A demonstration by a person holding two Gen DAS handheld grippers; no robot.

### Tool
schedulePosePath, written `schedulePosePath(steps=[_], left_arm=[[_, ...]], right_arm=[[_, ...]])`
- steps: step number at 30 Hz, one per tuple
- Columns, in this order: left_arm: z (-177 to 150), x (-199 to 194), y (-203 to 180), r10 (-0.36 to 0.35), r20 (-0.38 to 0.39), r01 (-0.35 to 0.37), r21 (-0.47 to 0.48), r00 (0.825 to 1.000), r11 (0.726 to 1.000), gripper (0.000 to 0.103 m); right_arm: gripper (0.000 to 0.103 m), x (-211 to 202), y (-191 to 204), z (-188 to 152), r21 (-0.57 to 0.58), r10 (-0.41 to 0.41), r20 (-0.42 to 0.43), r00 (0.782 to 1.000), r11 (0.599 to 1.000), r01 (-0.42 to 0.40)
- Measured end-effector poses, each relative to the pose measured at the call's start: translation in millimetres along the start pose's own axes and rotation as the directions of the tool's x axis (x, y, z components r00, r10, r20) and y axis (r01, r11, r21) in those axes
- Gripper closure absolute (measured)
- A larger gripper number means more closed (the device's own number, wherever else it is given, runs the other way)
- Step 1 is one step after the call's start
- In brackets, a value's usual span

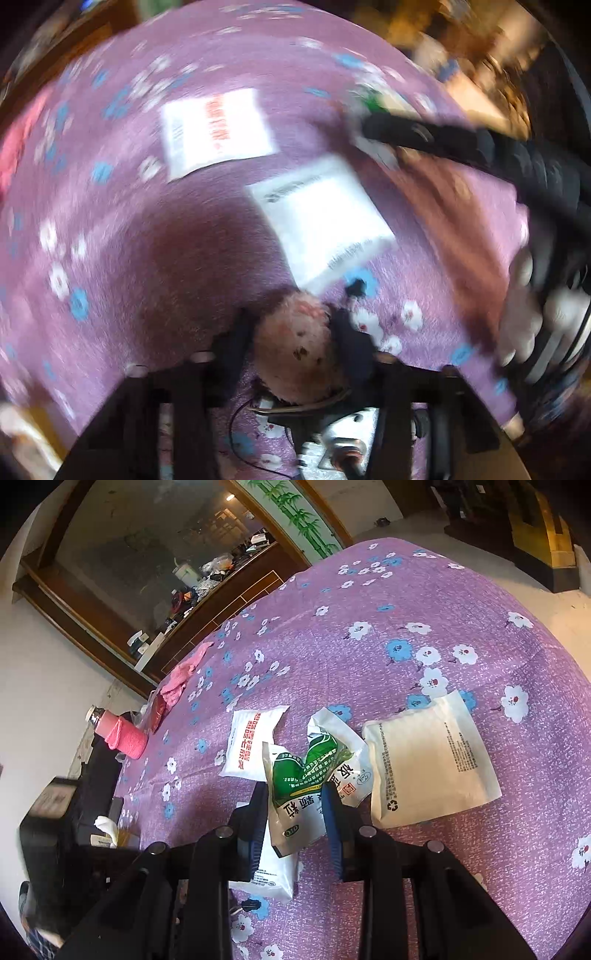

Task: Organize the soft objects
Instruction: 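Grasp the green-printed packet with the right tool while the left grasps the pink fuzzy ball, then carry the packet and pink ball into the white box and open both tools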

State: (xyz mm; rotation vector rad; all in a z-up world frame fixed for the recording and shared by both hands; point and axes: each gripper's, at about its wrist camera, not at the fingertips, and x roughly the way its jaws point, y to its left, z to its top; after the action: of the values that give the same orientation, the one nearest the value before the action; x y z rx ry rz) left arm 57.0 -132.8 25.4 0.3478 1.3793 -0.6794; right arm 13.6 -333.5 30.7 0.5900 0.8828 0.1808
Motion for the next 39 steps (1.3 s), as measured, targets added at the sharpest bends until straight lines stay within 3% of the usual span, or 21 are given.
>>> schedulePosePath(steps=[2, 4, 6, 10, 17, 24, 28, 34, 39], left_arm=[[-2, -2, -17, 0.031, 0.007, -0.031, 0.091, 1.0, 0.995, 0.075], [-6, -9, -23, 0.069, 0.033, -0.073, 0.123, 0.997, 0.99, 0.075], [-8, -22, -15, 0.065, 0.077, -0.072, 0.084, 0.995, 0.994, 0.075], [-21, -60, 18, 0.009, 0.196, -0.001, -0.042, 0.981, 0.999, 0.075], [-62, -109, 48, -0.024, 0.357, 0.093, -0.177, 0.934, 0.98, 0.075], [-117, -155, 50, -0.03, 0.503, 0.152, -0.204, 0.864, 0.967, 0.075], [-154, -165, 49, 0.022, 0.522, 0.121, -0.239, 0.853, 0.964, 0.075], [-218, -160, 47, 0.019, 0.532, 0.146, -0.265, 0.846, 0.953, 0.074], [-274, -160, 61, 0.009, 0.588, 0.218, -0.314, 0.809, 0.924, 0.074]], right_arm=[[0.074, -2, -2, 1, 0.006, 0.002, 0.005, 1.0, 1.0, -0.002], [0.074, -4, -2, 2, 0.009, 0.006, 0.014, 1.0, 1.0, -0.007], [0.074, -6, -1, 1, 0.006, 0.011, 0.02, 1.0, 1.0, -0.011], [0.074, -8, 3, 1, -0.014, 0.013, 0.032, 0.999, 1.0, -0.013], [0.076, -23, 7, 2, -0.022, 0.031, 0.098, 0.995, 0.999, -0.029], [0.076, -44, 26, -5, -0.077, 0.035, 0.169, 0.985, 0.997, -0.022], [0.076, -55, 40, -38, -0.116, 0.061, 0.112, 0.992, 0.992, -0.048], [0.076, -92, 63, -93, -0.187, 0.079, 0.062, 0.995, 0.98, -0.066], [0.076, -106, 108, -129, -0.277, 0.128, 0.016, 0.992, 0.953, -0.119]])
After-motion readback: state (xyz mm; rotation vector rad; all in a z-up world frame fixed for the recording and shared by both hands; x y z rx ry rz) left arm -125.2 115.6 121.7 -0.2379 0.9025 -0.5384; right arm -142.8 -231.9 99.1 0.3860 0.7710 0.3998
